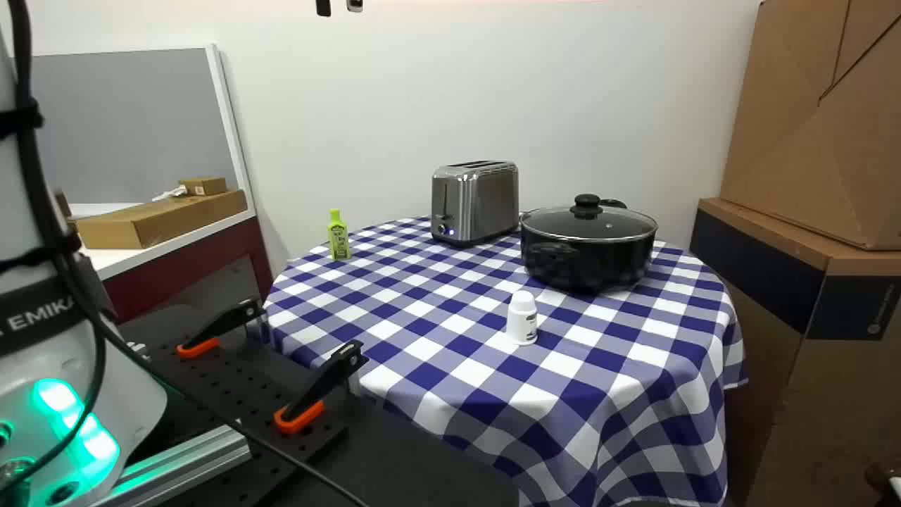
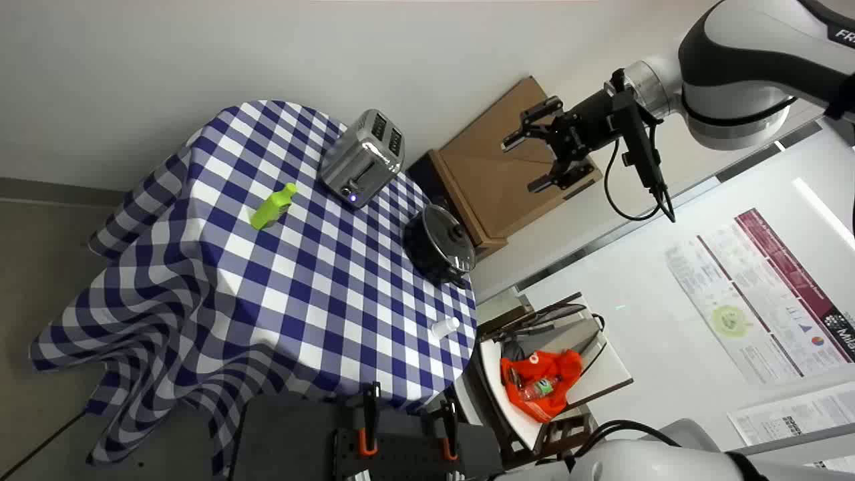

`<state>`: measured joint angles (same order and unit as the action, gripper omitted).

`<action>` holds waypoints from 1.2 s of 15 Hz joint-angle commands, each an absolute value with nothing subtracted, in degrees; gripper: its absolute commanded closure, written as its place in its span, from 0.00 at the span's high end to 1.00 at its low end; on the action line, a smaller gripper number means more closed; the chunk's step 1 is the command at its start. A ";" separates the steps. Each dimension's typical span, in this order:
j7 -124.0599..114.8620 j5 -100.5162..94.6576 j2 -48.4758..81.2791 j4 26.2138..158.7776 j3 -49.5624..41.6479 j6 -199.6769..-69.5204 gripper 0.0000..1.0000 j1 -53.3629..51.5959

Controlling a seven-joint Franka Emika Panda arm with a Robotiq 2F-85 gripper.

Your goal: Press the button on the toaster.

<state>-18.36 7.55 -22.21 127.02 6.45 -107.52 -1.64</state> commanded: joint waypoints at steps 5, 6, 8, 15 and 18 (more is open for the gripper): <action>-17.63 6.03 -21.04 127.29 7.25 -108.80 1.00 -2.07; -17.76 5.53 -20.30 127.35 7.72 -109.38 1.00 -2.19; -17.60 4.99 -18.50 127.48 8.35 -110.87 0.91 -2.53; -19.48 -0.29 -10.31 128.26 9.47 -117.61 0.29 -2.80; -21.62 -4.05 -7.27 128.84 9.22 -120.18 0.07 -2.75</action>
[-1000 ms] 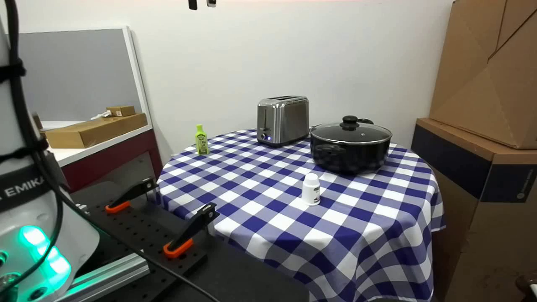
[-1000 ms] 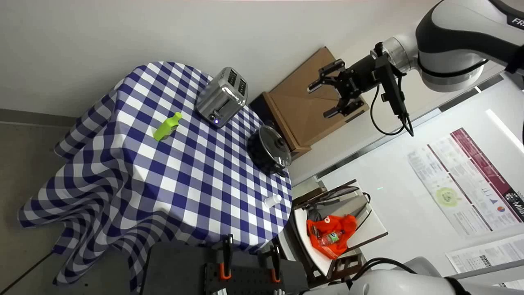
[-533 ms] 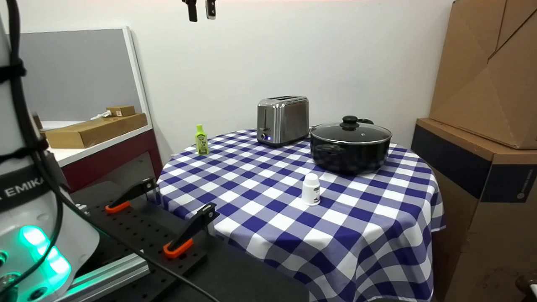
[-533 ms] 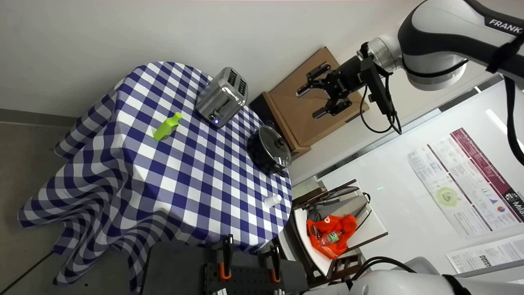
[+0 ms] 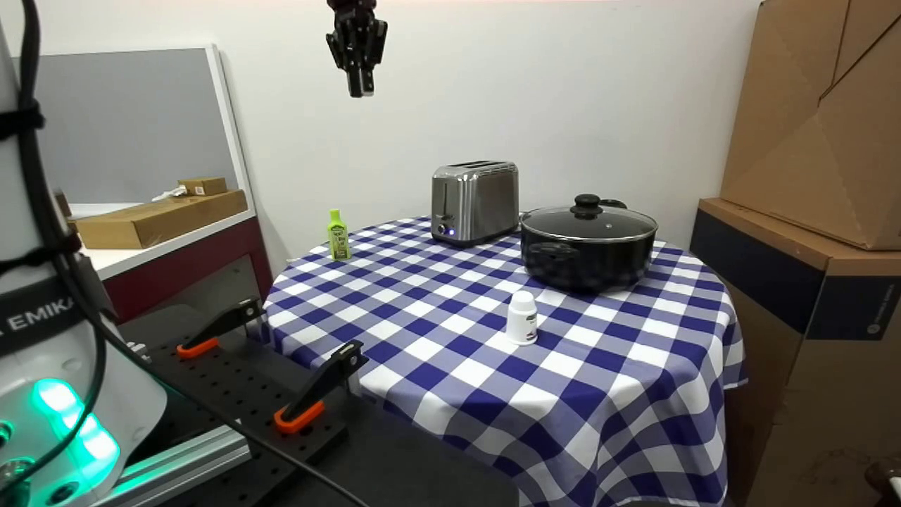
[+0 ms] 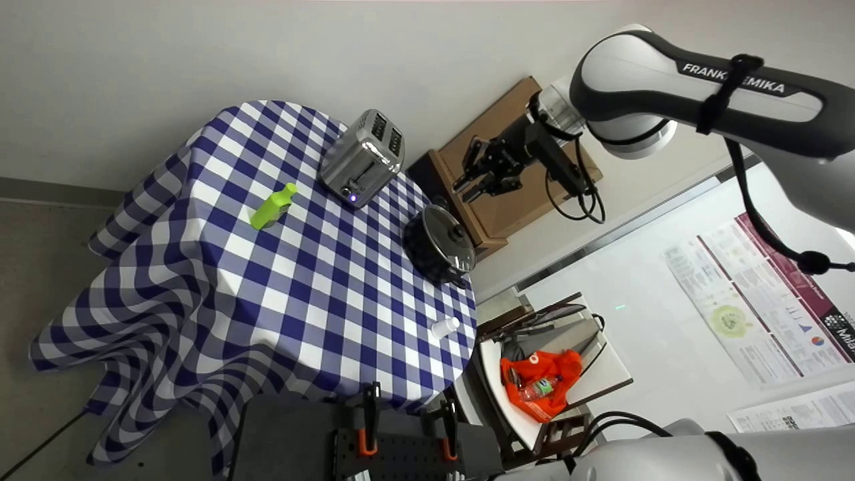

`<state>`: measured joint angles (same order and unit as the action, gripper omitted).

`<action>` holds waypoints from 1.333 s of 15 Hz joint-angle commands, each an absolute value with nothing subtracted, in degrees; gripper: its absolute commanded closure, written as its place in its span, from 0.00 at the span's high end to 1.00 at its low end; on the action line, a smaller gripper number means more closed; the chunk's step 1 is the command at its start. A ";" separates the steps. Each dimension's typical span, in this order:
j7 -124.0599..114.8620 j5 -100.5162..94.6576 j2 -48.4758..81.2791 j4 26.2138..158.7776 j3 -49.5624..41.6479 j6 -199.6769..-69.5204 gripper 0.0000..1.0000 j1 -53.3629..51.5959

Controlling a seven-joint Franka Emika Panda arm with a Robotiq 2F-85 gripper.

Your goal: Press the button on the toaster.

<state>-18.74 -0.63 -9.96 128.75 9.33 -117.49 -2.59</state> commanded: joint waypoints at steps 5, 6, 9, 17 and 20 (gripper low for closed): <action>-31.69 -16.19 -3.26 130.59 9.41 -126.81 0.00 -2.96; -34.06 -19.58 -2.19 130.76 9.31 -127.92 0.00 -2.99; -41.21 -28.67 2.06 130.31 8.49 -130.79 0.00 -3.44; -42.57 -31.04 14.33 124.82 4.75 -142.58 0.00 -6.58; -42.18 -31.26 18.28 122.31 2.05 -147.33 0.00 -8.10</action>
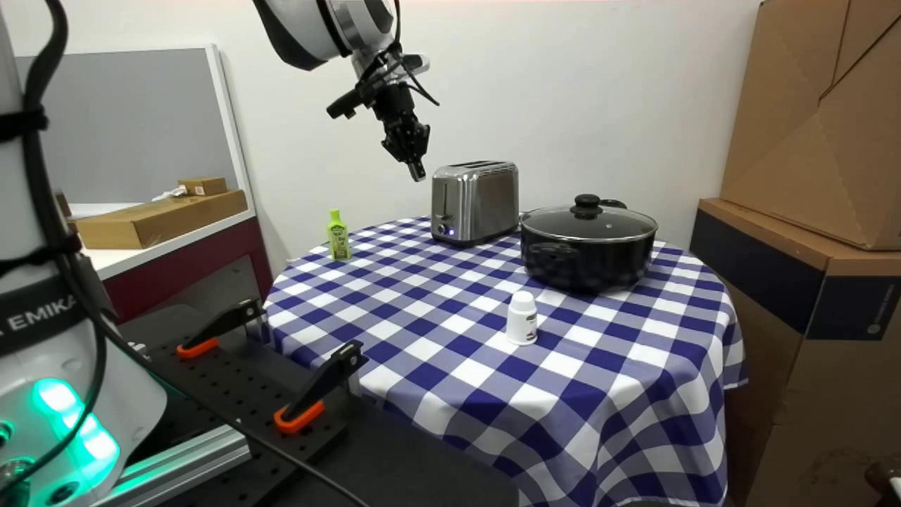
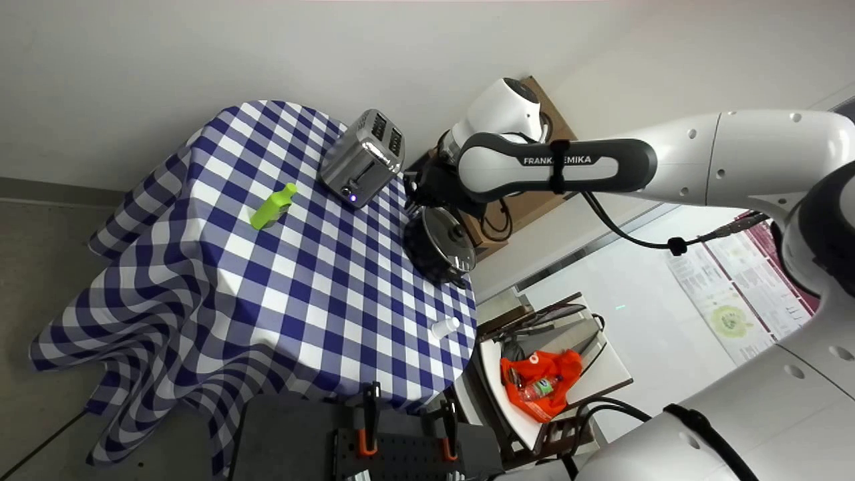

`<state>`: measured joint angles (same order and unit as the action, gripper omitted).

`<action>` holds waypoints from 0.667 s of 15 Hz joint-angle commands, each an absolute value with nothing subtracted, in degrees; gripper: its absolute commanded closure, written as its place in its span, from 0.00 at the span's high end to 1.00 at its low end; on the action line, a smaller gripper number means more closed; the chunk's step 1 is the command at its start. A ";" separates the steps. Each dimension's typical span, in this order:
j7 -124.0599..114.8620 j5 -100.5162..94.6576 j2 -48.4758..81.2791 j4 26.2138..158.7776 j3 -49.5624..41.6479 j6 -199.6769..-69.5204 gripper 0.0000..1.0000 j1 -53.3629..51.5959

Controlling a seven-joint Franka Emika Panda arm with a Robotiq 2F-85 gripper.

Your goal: Press the button on the toaster.

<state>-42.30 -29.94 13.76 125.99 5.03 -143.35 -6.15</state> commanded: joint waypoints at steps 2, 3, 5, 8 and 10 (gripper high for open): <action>-41.08 -31.00 21.53 120.51 0.24 -150.14 0.00 -9.04; -40.25 -30.82 23.30 119.54 -0.61 -151.22 0.00 -9.57; -38.69 -30.35 27.09 117.29 -2.37 -153.23 0.00 -10.78; -36.06 -28.90 31.74 113.97 -4.30 -155.30 0.00 -12.54; -34.78 -27.92 34.44 111.62 -5.35 -156.24 0.00 -13.72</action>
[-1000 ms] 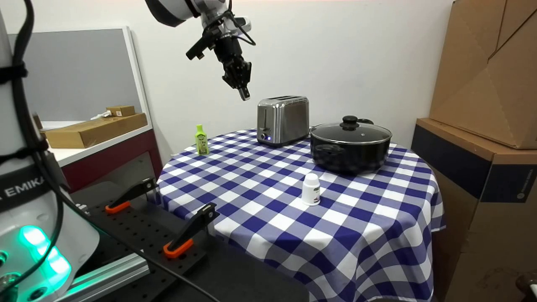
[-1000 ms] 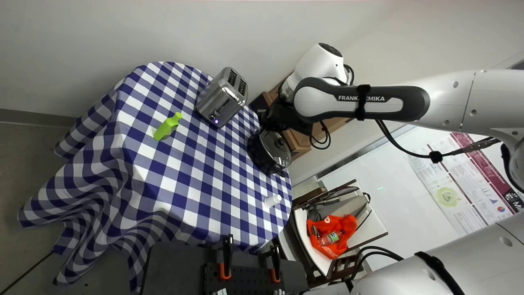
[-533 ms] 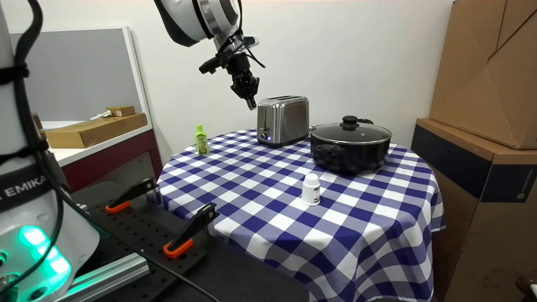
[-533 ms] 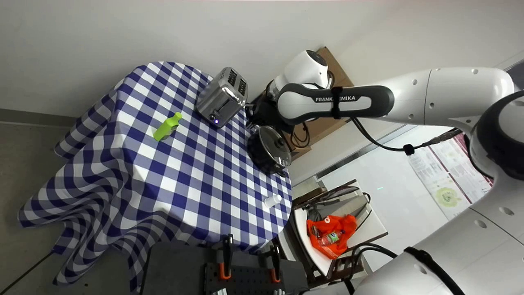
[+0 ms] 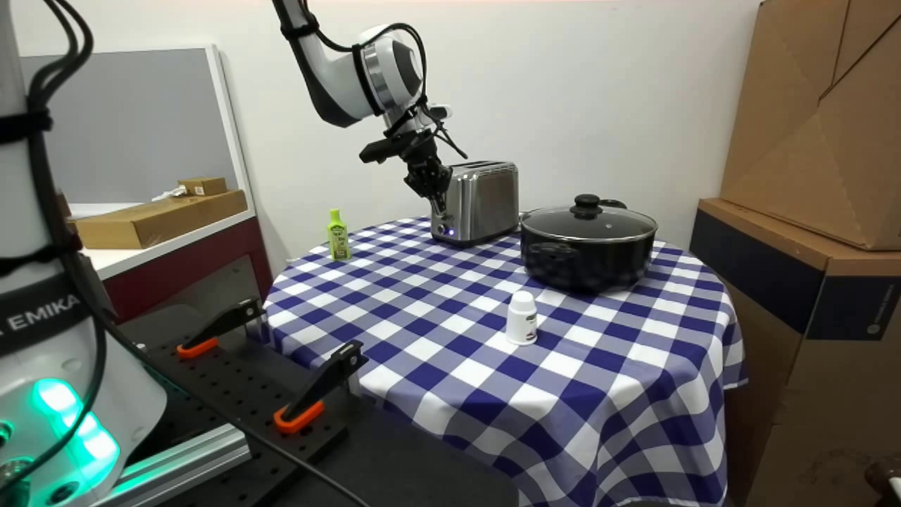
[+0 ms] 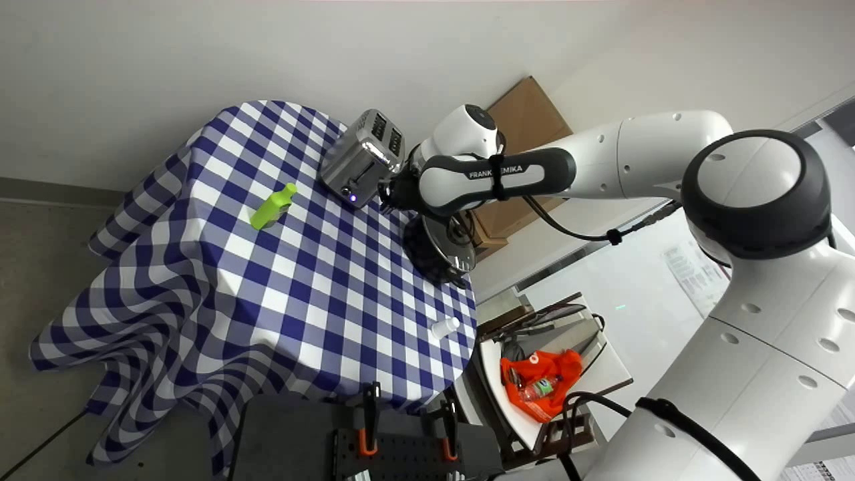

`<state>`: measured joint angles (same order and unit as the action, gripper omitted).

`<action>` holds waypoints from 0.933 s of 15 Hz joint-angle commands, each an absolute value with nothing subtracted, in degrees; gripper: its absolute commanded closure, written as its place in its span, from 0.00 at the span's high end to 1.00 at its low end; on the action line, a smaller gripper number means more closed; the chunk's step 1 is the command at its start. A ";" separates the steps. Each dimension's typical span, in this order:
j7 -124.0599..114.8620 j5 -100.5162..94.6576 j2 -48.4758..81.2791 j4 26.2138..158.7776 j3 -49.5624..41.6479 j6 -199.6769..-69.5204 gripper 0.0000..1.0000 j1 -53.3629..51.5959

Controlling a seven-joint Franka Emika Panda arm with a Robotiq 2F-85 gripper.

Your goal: Press the button on the toaster.

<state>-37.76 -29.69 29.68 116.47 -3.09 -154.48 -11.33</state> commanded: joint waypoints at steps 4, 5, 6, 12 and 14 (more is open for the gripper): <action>-31.11 -24.72 38.71 108.53 -5.87 -157.60 0.00 -14.63; -29.90 -23.64 39.47 107.96 -5.76 -157.80 0.00 -14.69; -28.60 -22.51 40.30 107.37 -5.61 -158.21 0.00 -14.67; -22.83 -17.37 43.10 104.97 -5.83 -160.70 0.00 -15.00; -21.96 -16.76 43.77 104.50 -6.20 -161.55 0.00 -15.39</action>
